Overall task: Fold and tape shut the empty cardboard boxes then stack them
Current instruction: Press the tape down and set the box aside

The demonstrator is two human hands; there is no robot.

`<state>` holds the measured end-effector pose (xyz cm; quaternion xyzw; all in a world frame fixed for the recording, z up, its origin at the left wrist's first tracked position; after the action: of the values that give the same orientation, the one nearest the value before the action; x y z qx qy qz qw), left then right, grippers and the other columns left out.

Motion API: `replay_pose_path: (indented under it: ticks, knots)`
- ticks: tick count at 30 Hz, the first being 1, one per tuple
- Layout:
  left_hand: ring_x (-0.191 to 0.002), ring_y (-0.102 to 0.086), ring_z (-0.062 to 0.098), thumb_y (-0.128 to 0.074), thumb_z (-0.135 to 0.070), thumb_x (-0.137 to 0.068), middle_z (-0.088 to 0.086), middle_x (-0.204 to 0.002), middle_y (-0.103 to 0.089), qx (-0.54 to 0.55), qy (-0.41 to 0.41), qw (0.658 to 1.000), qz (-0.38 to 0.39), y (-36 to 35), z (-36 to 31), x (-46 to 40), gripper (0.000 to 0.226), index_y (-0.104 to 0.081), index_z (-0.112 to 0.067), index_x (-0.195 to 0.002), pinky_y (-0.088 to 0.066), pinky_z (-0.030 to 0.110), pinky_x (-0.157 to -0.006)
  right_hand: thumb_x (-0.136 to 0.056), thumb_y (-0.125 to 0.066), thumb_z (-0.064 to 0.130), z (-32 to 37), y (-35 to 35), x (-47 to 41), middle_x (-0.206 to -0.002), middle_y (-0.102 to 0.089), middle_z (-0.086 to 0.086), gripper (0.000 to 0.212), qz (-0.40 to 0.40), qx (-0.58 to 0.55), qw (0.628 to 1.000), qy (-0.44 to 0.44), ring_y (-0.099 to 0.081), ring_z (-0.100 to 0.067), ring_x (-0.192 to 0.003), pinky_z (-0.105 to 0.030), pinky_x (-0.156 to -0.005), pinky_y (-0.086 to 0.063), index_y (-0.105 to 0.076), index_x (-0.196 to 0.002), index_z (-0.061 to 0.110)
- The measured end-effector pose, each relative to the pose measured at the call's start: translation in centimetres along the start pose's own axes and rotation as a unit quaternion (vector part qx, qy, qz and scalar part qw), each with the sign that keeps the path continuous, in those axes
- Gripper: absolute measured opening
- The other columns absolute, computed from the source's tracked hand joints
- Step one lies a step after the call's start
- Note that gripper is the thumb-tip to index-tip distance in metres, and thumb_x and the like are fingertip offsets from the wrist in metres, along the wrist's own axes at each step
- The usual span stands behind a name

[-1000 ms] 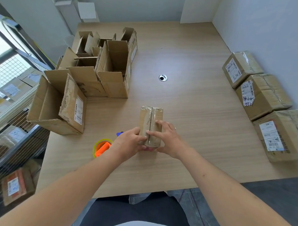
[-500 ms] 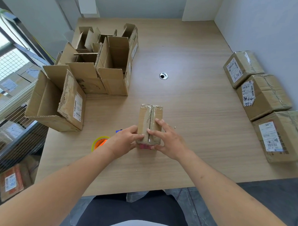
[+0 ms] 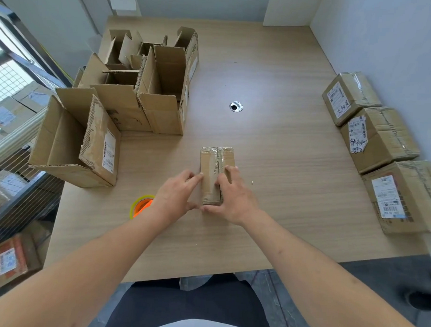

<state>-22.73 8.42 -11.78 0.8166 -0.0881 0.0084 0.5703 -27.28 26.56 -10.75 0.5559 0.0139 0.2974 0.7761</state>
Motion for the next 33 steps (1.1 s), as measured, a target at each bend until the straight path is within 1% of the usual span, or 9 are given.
replay_pose_path:
  ticks: [3,5,11,16,18,21,22,27,33]
  knots:
    - [-0.119,-0.058,0.032,-0.085,-0.026,-0.078,0.010,-0.136,-0.053,-0.052,0.028,0.998,0.030,0.3,0.7,-0.1,0.080,-0.050,-0.013,-0.148,-0.047,0.042,-0.097,-0.074,-0.069,0.073,1.7,-1.6,-1.0,-0.163,-0.006,-0.015,0.106,-0.010,0.060,0.997,-0.047,0.005,-0.040,-0.155,-0.050,-0.123,-0.026,-0.022,-0.147,0.013]
    - [-0.120,-0.059,0.034,-0.080,-0.023,-0.081,0.012,-0.137,-0.054,-0.060,0.038,0.997,0.032,0.1,1.2,0.2,0.066,-0.055,-0.011,-0.141,-0.047,0.042,-0.097,-0.069,-0.066,0.071,2.5,-2.1,-1.4,-0.160,-0.005,-0.017,0.108,-0.017,0.075,0.994,-0.075,0.007,-0.045,-0.153,-0.054,-0.120,-0.027,-0.018,-0.147,0.013]
    - [-0.123,-0.057,0.037,-0.069,-0.021,-0.086,0.017,-0.138,-0.057,-0.061,0.051,0.997,0.024,0.1,1.8,0.3,0.052,-0.060,-0.007,-0.135,-0.047,0.044,-0.104,-0.069,-0.068,0.069,2.6,-2.1,-2.3,-0.162,0.001,-0.014,0.120,-0.016,0.051,0.994,-0.095,0.013,-0.041,-0.153,-0.056,-0.118,-0.028,0.002,-0.157,0.029]
    - [-0.134,-0.049,0.038,-0.064,-0.022,-0.090,0.019,-0.146,-0.050,-0.066,0.059,0.995,0.040,0.7,1.4,-0.5,0.055,-0.055,-0.006,-0.142,-0.038,0.046,-0.113,-0.074,-0.069,0.070,2.5,-2.0,-3.2,-0.162,0.030,-0.017,0.114,0.020,0.036,0.992,-0.116,0.026,-0.052,-0.147,-0.064,-0.121,-0.014,0.001,-0.158,0.038]
    - [-0.141,-0.042,0.037,-0.061,-0.024,-0.093,0.018,-0.153,-0.044,-0.074,0.061,0.994,0.050,1.0,1.2,-0.9,0.057,-0.050,-0.008,-0.146,-0.032,0.046,-0.116,-0.074,-0.072,0.066,2.8,-1.7,-3.4,-0.162,0.029,-0.014,0.104,0.014,0.008,0.989,-0.149,0.015,-0.057,-0.148,-0.064,-0.120,-0.018,-0.009,-0.153,0.041]
    - [-0.149,-0.032,0.035,-0.056,-0.028,-0.097,0.014,-0.161,-0.034,-0.088,0.066,0.992,0.062,1.5,0.8,-1.5,0.061,-0.040,-0.013,-0.153,-0.023,0.045,-0.122,-0.076,-0.074,0.061,3.0,-1.2,-3.3,-0.164,0.010,-0.009,0.080,-0.054,-0.044,0.982,-0.175,-0.031,-0.050,-0.138,-0.053,-0.107,-0.041,-0.030,-0.139,0.041]
    - [-0.150,-0.030,0.035,-0.055,-0.028,-0.097,0.013,-0.163,-0.032,-0.089,0.068,0.992,0.063,1.7,0.6,-1.7,0.062,-0.037,-0.014,-0.155,-0.022,0.045,-0.123,-0.077,-0.074,0.060,2.9,-0.9,-3.1,-0.164,0.006,-0.008,0.075,-0.069,-0.051,0.982,-0.171,-0.040,-0.047,-0.131,-0.050,-0.103,-0.043,-0.033,-0.136,0.042]
    - [-0.151,-0.026,0.037,-0.051,-0.030,-0.099,0.012,-0.165,-0.027,-0.088,0.096,0.990,0.060,2.6,-0.8,-2.5,0.064,-0.031,-0.016,-0.159,-0.019,0.047,-0.123,-0.072,-0.071,0.063,1.2,1.5,-1.6,-0.162,-0.012,-0.003,0.085,-0.094,-0.075,0.980,-0.158,-0.052,-0.041,-0.119,-0.045,-0.100,-0.046,-0.028,-0.144,0.048]
    - [-0.150,-0.025,0.042,-0.049,-0.032,-0.102,0.012,-0.166,-0.026,-0.087,0.113,0.989,0.050,4.8,-4.2,-3.2,0.063,-0.029,-0.016,-0.160,-0.020,0.051,-0.122,-0.072,-0.070,0.064,-0.6,6.9,0.6,-0.163,-0.011,0.000,0.085,-0.086,-0.041,0.988,-0.125,-0.051,-0.037,-0.119,-0.041,-0.097,-0.048,-0.032,-0.147,0.049]
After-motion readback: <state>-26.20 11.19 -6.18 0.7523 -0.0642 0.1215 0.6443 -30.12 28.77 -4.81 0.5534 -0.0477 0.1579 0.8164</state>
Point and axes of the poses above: each hand's wrist, its own x-axis away from the middle knuckle, its own y-axis out of the back of the hand, z = x × y, the point moved 3 cm from there along -x, towards the middle knuckle
